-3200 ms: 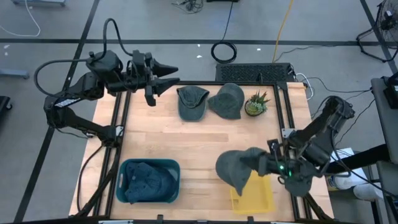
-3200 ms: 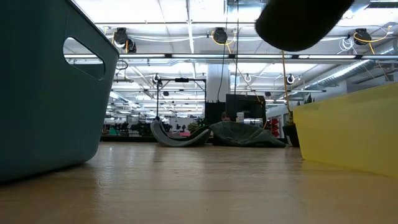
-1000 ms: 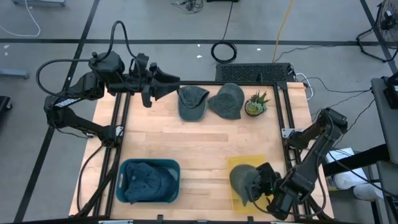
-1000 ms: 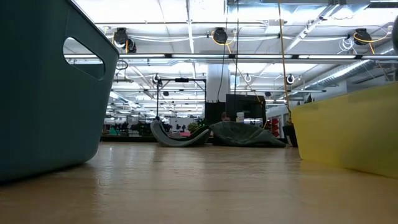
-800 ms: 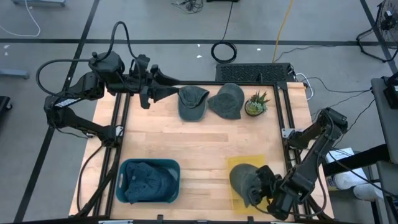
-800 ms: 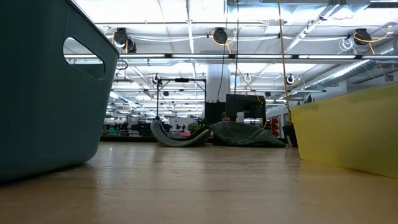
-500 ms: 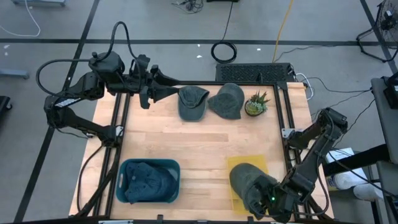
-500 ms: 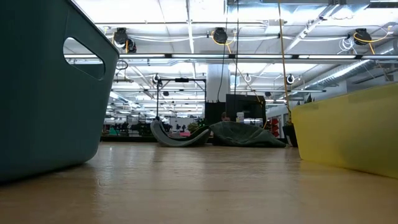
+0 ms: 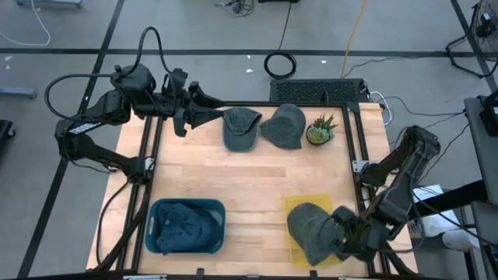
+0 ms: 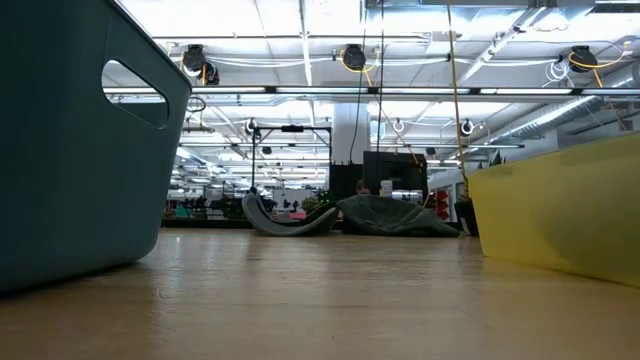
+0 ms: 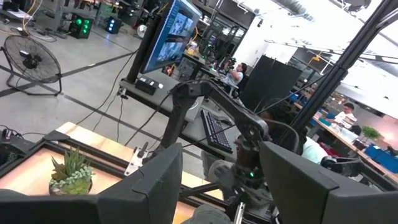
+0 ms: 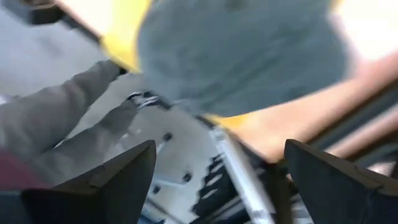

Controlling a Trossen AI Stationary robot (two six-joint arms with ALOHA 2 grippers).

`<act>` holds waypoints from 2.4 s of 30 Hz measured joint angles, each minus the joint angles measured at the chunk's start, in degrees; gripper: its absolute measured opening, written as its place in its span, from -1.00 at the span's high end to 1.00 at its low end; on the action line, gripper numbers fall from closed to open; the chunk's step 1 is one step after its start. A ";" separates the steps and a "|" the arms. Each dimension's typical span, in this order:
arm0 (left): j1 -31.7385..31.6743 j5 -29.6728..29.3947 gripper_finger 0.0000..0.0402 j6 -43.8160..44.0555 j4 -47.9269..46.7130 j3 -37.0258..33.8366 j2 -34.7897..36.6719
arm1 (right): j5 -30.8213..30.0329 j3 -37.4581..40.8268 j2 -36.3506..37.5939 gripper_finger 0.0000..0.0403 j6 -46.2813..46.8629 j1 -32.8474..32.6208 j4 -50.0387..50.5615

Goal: Pick & Place hat
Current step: Put the left gray cap into the yellow bin

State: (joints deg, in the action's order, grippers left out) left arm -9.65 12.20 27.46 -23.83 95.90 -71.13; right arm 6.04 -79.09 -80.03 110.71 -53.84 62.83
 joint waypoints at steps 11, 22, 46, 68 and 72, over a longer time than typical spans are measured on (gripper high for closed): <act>-0.02 -0.02 -0.12 0.05 0.03 0.00 0.00 | -10.22 0.02 4.27 -0.65 -1.74 0.61 20.46; -0.01 -0.15 -0.12 0.03 0.04 0.00 0.00 | -10.27 2.89 2.62 0.08 -4.91 0.61 21.82; -0.02 -0.19 -0.12 -0.30 0.04 0.00 0.00 | -7.75 24.01 2.34 1.00 -0.36 0.63 -26.24; -0.02 -0.39 -0.12 -0.13 0.07 0.02 -0.17 | -7.54 31.35 3.37 1.00 2.17 0.63 -31.13; -0.01 -0.23 -0.12 0.11 0.06 0.01 -0.17 | -7.61 30.18 4.68 1.00 1.46 0.63 -29.32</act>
State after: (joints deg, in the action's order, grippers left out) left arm -9.66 11.97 27.57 -23.77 95.91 -71.31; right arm -1.58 -48.91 -75.35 112.17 -53.21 33.51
